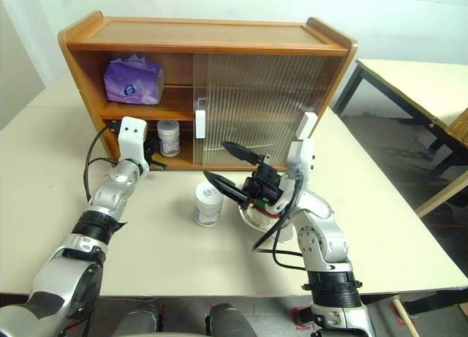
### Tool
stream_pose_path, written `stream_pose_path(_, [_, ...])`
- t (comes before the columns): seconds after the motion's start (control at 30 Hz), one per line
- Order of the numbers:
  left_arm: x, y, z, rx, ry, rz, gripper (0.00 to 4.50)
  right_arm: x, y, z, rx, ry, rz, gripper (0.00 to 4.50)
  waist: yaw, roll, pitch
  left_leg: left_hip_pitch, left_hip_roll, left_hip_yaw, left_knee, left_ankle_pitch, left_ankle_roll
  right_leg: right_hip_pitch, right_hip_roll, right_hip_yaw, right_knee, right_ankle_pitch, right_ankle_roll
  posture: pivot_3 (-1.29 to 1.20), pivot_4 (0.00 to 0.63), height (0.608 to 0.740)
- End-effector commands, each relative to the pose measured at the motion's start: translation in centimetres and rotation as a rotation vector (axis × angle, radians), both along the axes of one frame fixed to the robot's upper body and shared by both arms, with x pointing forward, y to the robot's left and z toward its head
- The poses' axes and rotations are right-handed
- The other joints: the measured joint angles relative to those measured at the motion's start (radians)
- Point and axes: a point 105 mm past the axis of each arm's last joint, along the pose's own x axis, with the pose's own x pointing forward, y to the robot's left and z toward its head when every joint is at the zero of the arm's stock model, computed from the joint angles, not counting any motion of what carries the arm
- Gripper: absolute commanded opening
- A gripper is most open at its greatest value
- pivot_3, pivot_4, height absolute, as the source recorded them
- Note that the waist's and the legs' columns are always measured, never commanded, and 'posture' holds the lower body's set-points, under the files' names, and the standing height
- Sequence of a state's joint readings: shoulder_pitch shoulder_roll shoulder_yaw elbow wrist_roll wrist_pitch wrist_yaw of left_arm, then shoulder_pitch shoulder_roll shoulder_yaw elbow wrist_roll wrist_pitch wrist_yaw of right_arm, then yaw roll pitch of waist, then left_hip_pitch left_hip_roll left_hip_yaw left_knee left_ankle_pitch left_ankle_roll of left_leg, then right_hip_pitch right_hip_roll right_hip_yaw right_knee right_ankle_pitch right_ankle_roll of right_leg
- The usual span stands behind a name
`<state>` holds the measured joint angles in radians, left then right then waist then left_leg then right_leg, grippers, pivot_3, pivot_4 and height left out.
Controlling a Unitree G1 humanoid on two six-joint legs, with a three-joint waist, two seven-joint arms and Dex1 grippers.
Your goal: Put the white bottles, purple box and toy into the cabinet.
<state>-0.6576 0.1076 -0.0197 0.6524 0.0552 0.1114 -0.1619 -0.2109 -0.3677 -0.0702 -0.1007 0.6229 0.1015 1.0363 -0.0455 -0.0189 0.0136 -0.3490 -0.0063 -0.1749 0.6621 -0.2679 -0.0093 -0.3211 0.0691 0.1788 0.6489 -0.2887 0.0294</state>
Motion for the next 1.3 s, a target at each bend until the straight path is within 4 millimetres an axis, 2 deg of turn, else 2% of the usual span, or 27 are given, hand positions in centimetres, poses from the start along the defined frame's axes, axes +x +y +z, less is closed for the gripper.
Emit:
stream_pose_path(0.03, [0.1, -0.7, -0.4, 0.003, 0.019, -0.030, 0.03, -0.1, -0.1, 0.1, -0.002, -0.005, -0.005, 4.50, -0.002, 0.000, 0.000, 0.000, 0.000, 0.000, 0.000, 0.000, 0.000, 0.000, 0.000, 0.000, 0.000, 0.000, 0.000, -0.11, 0.000, 0.740])
stream_pose_path(0.47, [0.3, -1.0, -0.3, 0.003, 0.018, -0.048, 0.03, -0.1, 0.0, 0.2, 0.000, -0.007, -0.006, 4.50, -0.006, 0.000, 0.000, 0.000, 0.000, 0.000, 0.000, 0.000, 0.000, 0.000, 0.000, 0.000, 0.000, -0.001, 0.003, -0.11, 0.000, 0.740])
stream_pose_path(0.8, [-0.3, 2.0, -0.5, 0.036, 0.010, 0.027, 0.03, 0.0, 0.2, 0.1, 0.003, -0.005, -0.003, 4.50, -0.009, 0.000, 0.000, 0.000, 0.000, 0.000, 0.000, 0.000, 0.000, 0.000, 0.000, 0.000, 0.000, -0.001, 0.003, -0.10, 0.000, 0.740])
stream_pose_path(1.3, [1.6, 0.3, 0.4, 0.038, 0.010, -0.017, 0.03, -0.3, 0.0, 0.2, 0.003, -0.008, -0.021, 4.50, -0.010, 0.000, 0.000, 0.000, 0.000, 0.000, 0.000, 0.000, 0.000, 0.000, 0.000, 0.000, 0.000, 0.002, -0.002, -0.12, 0.000, 0.740])
